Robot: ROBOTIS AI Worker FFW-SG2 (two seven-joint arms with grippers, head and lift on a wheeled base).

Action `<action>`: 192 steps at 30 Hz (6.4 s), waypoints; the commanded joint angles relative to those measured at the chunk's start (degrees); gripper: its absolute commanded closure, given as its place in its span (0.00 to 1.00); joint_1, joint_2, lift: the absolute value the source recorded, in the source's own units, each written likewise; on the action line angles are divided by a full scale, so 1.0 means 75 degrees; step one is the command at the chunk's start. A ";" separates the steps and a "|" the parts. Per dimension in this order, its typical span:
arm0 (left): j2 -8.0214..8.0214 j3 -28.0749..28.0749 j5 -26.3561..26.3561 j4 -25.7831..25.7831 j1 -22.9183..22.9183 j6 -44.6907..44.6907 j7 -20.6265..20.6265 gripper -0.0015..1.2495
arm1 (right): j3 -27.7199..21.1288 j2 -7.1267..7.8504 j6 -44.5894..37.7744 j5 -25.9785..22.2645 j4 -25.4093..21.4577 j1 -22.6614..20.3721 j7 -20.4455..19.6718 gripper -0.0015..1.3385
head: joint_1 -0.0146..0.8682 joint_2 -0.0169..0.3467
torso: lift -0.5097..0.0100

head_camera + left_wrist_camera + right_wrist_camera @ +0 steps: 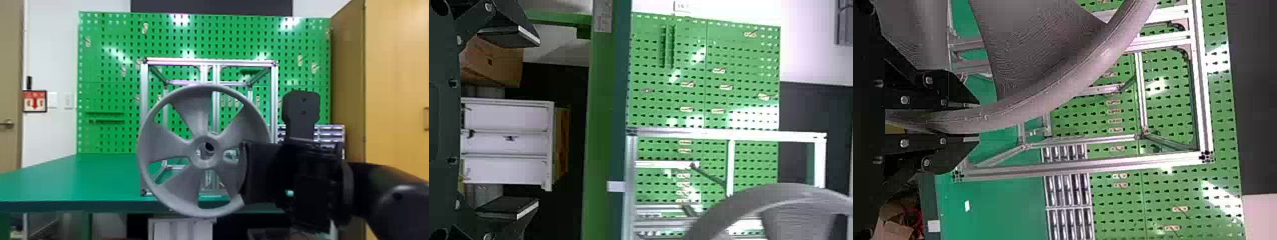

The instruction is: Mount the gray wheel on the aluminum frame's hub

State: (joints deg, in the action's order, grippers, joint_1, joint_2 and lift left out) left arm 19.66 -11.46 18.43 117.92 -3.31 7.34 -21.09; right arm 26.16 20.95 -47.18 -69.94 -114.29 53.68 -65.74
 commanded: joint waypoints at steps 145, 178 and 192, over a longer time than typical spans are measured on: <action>-0.0266 -0.1402 0.3437 -0.2293 0.5105 -0.0370 -0.0704 0.67 | 0.0437 -0.0098 0.0338 0.0220 0.1059 0.0495 0.0211 0.88 | 0.01 0.06 | 0.02; -0.0477 -0.1543 0.3319 -0.2902 0.5820 -0.0323 -0.0716 0.67 | 0.0437 -0.0238 0.0479 0.0361 0.1774 0.0917 0.0527 0.88 | 0.01 0.06 | 0.02; -0.0500 -0.1508 0.3261 -0.3019 0.5925 -0.0229 -0.0728 0.67 | 0.0426 -0.0273 0.0479 0.0349 0.2020 0.0987 0.0598 0.88 | 0.01 0.06 | 0.02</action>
State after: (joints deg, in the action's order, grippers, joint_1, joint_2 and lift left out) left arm 15.98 -22.83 43.08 95.40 41.08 5.54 -26.49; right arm 29.45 18.90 -43.59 -67.32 -99.34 61.08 -61.27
